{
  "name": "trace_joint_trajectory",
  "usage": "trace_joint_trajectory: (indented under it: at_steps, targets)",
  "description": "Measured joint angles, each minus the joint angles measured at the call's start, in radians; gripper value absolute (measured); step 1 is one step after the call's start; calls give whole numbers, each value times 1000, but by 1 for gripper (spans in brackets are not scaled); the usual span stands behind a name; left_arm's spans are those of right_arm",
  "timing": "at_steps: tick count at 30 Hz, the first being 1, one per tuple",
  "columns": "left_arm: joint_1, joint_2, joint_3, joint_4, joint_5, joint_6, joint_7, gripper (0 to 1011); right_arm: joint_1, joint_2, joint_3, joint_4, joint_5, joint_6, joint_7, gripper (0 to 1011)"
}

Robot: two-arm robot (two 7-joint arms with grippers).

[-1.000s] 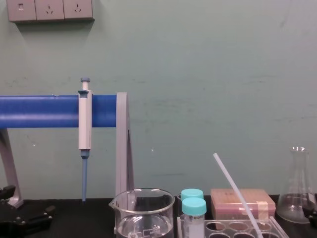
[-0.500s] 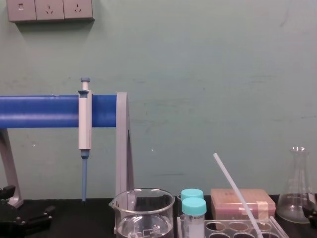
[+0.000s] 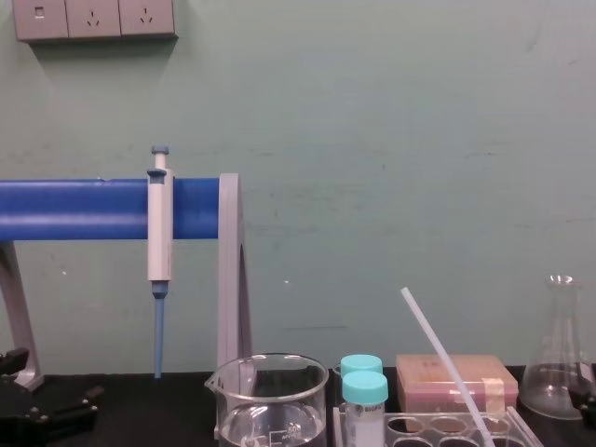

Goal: Pick up the stirring rod with one hand, then place it down.

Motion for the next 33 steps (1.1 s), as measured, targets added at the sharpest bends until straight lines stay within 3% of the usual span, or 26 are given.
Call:
trace_joint_trajectory:
  at_steps: [10, 19, 26, 33]
  targets:
    - [0, 0, 0, 0, 0, 0, 0, 1000, 0, 0, 0, 0, 0, 0, 0, 1000]
    - [0, 0, 0, 0, 0, 0, 0, 1000, -19, 1, 33, -22, -27, -93, 18, 1000]
    - [0, 0, 0, 0, 0, 0, 0, 1000, -2, -4, 45, -23, -22, -150, 82, 1000]
    - [0, 0, 0, 0, 0, 0, 0, 1000, 71, -33, 37, 30, -11, -194, 182, 1000]
